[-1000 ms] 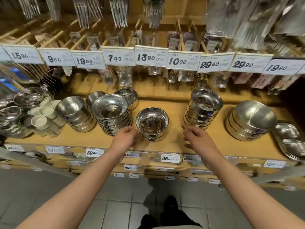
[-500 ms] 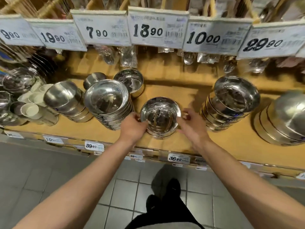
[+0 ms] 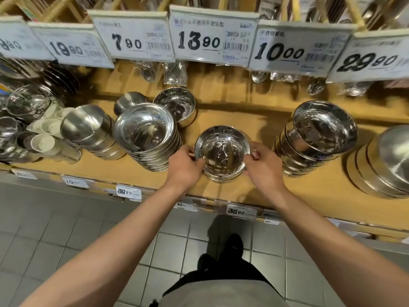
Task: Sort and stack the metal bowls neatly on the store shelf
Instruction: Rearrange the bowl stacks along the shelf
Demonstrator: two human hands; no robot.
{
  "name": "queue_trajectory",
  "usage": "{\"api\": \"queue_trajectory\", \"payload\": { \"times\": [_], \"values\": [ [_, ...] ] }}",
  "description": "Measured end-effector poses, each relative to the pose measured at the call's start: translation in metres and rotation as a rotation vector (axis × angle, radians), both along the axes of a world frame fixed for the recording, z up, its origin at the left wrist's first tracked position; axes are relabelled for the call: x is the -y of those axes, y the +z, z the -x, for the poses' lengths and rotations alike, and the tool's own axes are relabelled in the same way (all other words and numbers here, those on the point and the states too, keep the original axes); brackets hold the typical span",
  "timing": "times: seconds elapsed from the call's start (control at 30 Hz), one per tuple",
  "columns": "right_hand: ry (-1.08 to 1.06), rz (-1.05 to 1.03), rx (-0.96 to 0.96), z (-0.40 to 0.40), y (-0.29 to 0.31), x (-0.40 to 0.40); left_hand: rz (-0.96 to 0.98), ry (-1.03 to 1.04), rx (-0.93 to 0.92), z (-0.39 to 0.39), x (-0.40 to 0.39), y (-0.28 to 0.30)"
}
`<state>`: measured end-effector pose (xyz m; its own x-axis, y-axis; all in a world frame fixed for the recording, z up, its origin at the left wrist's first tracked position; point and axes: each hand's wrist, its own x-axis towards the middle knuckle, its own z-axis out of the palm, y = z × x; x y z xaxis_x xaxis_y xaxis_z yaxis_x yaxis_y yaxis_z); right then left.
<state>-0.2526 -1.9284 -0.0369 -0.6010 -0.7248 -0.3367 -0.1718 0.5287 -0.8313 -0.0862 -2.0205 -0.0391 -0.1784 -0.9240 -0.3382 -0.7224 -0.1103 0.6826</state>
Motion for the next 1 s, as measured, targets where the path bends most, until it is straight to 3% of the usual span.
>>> {"api": "queue_trajectory", "payload": {
  "times": [0.37,0.5,0.73,1.0],
  "values": [
    [0.102,0.047,-0.072,0.003,-0.002,-0.004,-0.041,0.019,-0.051,0.002,0.01,0.0],
    [0.016,0.037,-0.078,-0.002,-0.005,-0.004,-0.041,-0.04,-0.054,0.001,0.016,0.0],
    [-0.01,0.076,-0.308,-0.013,-0.012,-0.004,-0.062,-0.097,-0.074,0.0,0.023,0.0],
    [-0.002,0.08,-0.385,-0.019,-0.016,-0.008,0.008,-0.151,-0.038,-0.004,0.022,-0.006]
  ]
}}
